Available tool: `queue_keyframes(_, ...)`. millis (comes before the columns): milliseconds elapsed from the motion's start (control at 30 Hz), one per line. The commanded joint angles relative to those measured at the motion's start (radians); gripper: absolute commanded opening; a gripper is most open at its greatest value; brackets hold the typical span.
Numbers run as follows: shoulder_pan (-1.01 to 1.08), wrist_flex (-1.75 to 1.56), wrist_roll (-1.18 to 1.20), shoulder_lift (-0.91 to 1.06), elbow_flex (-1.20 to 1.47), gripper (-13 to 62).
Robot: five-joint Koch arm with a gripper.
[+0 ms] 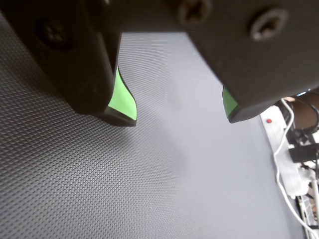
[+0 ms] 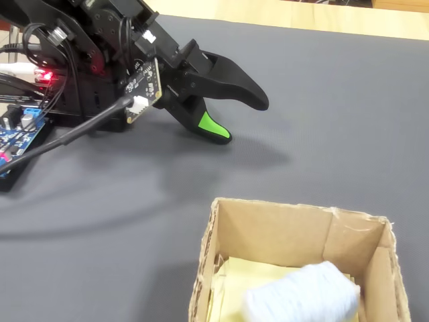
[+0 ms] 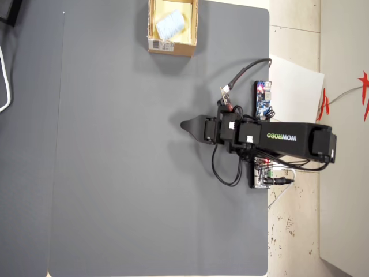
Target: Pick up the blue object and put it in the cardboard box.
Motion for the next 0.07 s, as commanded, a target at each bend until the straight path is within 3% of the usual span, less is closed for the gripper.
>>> queue_keyframes(0, 0.000, 0.095, 0.015, 0.086, 0.041, 34.0)
queue_keyframes(33, 0.000, 0.095, 0.015, 0.086, 0.041, 34.0)
